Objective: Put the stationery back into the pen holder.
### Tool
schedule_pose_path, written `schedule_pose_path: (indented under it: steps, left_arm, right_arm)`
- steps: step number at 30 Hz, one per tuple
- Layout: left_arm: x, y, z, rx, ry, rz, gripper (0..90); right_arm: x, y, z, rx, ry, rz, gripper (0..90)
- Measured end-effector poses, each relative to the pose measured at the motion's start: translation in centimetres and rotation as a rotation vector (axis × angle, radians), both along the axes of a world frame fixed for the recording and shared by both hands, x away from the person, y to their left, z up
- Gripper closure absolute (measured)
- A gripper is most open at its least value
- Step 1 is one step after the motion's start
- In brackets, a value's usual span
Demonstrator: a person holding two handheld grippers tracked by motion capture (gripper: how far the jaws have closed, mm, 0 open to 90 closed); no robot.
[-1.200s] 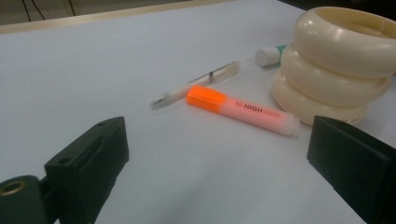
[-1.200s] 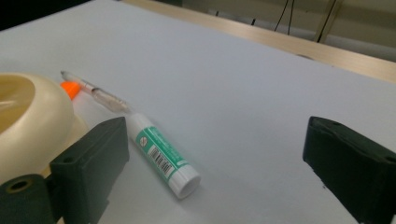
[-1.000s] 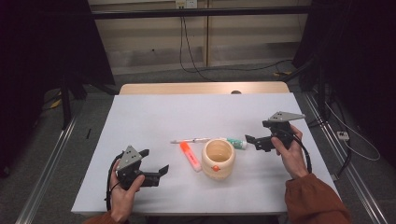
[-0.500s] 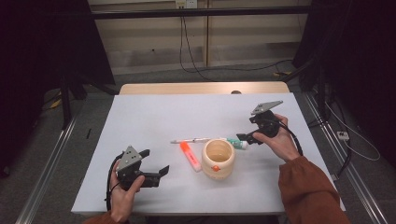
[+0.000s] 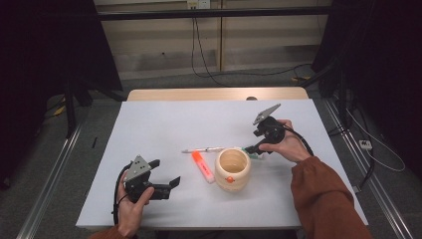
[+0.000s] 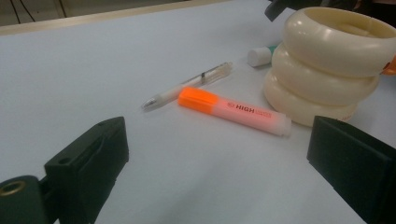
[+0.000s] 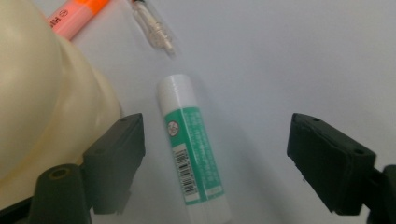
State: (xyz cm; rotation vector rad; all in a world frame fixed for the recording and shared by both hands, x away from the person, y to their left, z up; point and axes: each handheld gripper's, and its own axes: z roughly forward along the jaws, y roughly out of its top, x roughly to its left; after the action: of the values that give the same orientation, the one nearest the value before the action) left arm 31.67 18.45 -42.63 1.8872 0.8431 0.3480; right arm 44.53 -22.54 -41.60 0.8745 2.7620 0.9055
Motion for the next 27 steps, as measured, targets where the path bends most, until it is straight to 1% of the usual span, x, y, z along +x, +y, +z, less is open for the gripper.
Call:
schedule_pose_path:
  steps: [3,4,6,7,8,9,10,12,15,16,17,18,19,20,22,25,27]
  left_arm:
    - [0.0,-0.1,0.0,0.007,0.001,-0.004,5.2]
    - [0.0,-0.1,0.0,0.009,0.002,-0.007,5.2]
    - [0.0,-0.1,0.0,0.010,0.001,-0.007,5.3]
    - [0.0,-0.1,0.0,0.010,0.000,-0.008,5.3]
    - [-0.1,-0.1,0.0,0.010,-0.002,-0.008,5.2]
    - [-0.1,-0.1,0.0,0.012,-0.004,-0.009,5.3]
    - [-0.1,-0.1,0.0,0.014,-0.003,-0.009,5.3]
    - [-0.1,-0.2,0.0,0.018,-0.003,-0.009,5.2]
    - [-0.1,-0.2,0.0,0.020,-0.004,-0.015,5.3]
    - [-0.1,-0.2,0.0,0.020,-0.005,-0.013,5.3]
    - [-0.1,-0.2,0.0,0.021,-0.004,-0.012,5.3]
    - [-0.1,-0.2,0.1,0.021,-0.005,-0.011,5.3]
    - [-0.1,-0.2,0.1,0.019,-0.007,-0.011,5.3]
    - [-0.1,-0.1,0.1,0.019,-0.007,-0.011,5.2]
    - [-0.1,-0.1,0.0,0.019,-0.004,-0.011,5.3]
    - [-0.1,-0.2,0.0,0.020,-0.005,-0.012,5.3]
    - [-0.1,-0.2,0.1,0.020,-0.006,-0.011,5.2]
  right_arm:
    - [0.2,0.8,0.2,-0.005,0.029,0.041,24.0]
    - [0.2,0.9,0.2,-0.009,0.029,0.052,24.6]
    - [0.4,1.2,0.3,-0.031,0.030,0.068,27.1]
    - [0.5,1.4,0.2,-0.043,0.047,0.071,29.0]
    - [0.6,1.5,0.1,-0.067,0.044,0.081,29.5]
    - [0.7,1.7,0.0,-0.077,0.052,0.086,29.8]
    - [0.7,1.9,-0.1,-0.090,0.063,0.094,31.7]
    - [0.9,2.3,-0.3,-0.115,0.070,0.113,35.2]
    - [1.1,2.9,-0.5,-0.141,0.089,0.122,39.4]
    - [1.3,3.0,-0.5,-0.152,0.090,0.133,41.0]
    - [1.4,3.2,-0.5,-0.154,0.091,0.138,43.5]
    - [1.5,3.3,-0.5,-0.154,0.103,0.144,46.1]
    - [1.5,3.5,-0.6,-0.157,0.099,0.148,46.6]
    - [1.6,3.6,-0.6,-0.159,0.107,0.160,48.0]
    - [1.6,3.8,-0.8,-0.179,0.111,0.162,50.2]
    - [1.6,3.9,-0.9,-0.186,0.125,0.179,54.5]
    - [1.6,4.0,-1.1,-0.197,0.130,0.187,55.0]
